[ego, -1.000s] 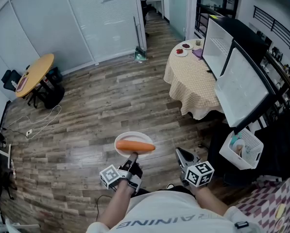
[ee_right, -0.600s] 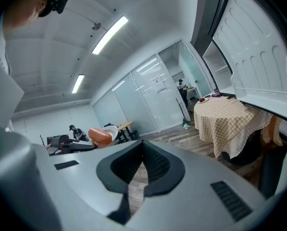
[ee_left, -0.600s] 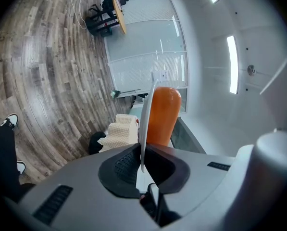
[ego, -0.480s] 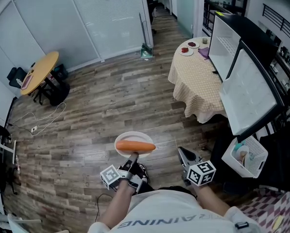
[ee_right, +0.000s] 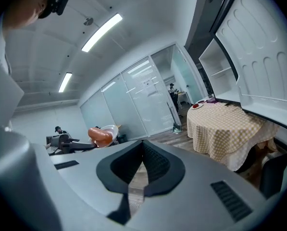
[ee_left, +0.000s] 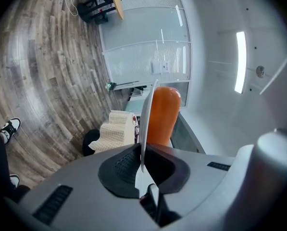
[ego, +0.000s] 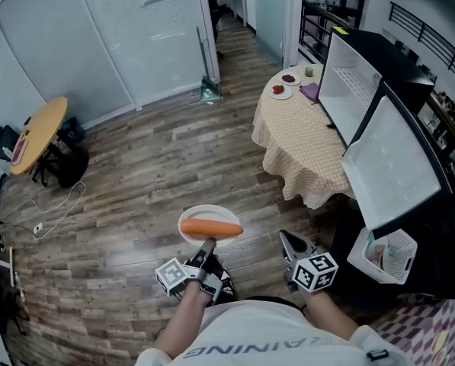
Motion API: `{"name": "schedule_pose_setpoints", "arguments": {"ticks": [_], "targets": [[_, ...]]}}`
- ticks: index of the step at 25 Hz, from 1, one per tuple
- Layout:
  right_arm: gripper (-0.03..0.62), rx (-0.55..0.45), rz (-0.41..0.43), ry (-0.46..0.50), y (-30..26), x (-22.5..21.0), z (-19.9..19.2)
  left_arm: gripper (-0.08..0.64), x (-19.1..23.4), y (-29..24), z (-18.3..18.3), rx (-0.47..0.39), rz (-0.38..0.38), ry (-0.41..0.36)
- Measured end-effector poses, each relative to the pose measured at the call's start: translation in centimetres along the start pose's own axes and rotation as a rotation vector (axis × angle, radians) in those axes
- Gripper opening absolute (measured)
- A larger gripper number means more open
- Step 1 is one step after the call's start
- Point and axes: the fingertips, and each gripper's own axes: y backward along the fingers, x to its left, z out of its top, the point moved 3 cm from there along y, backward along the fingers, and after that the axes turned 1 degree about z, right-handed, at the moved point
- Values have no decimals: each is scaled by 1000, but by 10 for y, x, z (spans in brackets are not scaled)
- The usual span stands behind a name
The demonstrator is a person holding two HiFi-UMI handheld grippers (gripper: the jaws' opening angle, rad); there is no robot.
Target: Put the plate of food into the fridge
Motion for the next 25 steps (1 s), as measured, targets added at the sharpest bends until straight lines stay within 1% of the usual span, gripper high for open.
{"name": "schedule_pose_setpoints", "arguments": {"ticks": [3,9,12,15,16,19,23,25], "targets": [[23,4,-29,6,-30,4,9,26,-10,-21,29,40,-37,-9],[23,-5,-65,0,-90,23,17,26,3,-44,93,78,-12,-14],[22,-7,-75,11,-111,32,23,26,6,-50,118,84,-22,-7],[21,5,-77,16,-130,40,25,26,9,-55,142,92,-10,-40],[23,13,-78,19,-135,42,25,26,9,-58,147,95,-13,-41],[22,27,-92,20,-144,41,26,26,10,-69,154,97,-42,-3],[22,32,-109,16,-158,27,31,26,17,-86,159,118,-5,-14],[23,31,-103,15,-170,19,37,26,15,-100,163,123,-7,-10]]}}
